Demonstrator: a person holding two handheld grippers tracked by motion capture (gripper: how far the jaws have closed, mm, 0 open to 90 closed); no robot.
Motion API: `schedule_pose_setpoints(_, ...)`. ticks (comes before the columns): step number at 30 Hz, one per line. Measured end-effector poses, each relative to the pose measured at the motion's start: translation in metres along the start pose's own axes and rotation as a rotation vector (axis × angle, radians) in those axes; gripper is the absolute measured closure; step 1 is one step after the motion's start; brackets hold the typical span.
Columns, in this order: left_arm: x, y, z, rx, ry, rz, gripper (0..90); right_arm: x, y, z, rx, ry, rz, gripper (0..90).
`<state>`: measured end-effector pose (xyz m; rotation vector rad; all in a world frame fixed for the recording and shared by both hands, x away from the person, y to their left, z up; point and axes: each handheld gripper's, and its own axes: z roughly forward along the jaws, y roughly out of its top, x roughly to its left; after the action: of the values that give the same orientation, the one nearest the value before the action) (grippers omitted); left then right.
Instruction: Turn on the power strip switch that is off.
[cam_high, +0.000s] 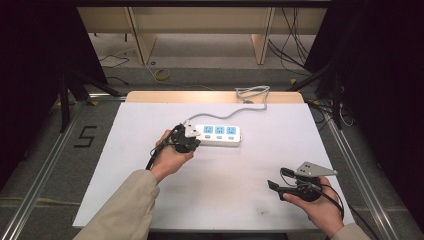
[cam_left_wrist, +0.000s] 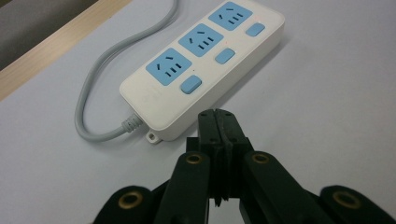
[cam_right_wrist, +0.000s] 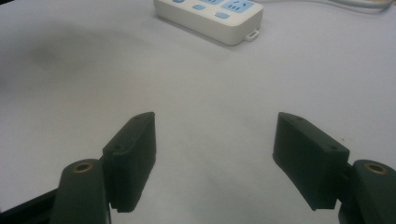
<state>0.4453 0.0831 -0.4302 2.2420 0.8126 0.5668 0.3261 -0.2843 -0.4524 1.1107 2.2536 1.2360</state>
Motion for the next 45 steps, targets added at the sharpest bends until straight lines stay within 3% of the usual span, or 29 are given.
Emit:
schedule_pose_setpoints(16, 0.001, 0.011, 0.009, -0.001, -0.009, -0.009, 89.9, 0.001, 0.000, 0.000, -0.002, 0.005, 0.000, 30.6)
schedule_pose_setpoints(31, 0.000, 0.021, 0.016, 0.020, -0.008, 0.012, 89.9, 0.001, 0.000, 0.000, 0.000, 0.005, 0.000, 30.5)
schedule_pose_setpoints(35, 0.001, 0.023, 0.019, 0.023, -0.014, -0.008, 89.9, 0.000, 0.000, 0.001, 0.000, 0.004, 0.003, 30.7)
schedule_pose_setpoints(45, 0.000, 0.033, 0.026, 0.034, -0.015, -0.002, 89.9, 0.000, -0.001, 0.001, -0.002, 0.007, 0.011, 30.7)
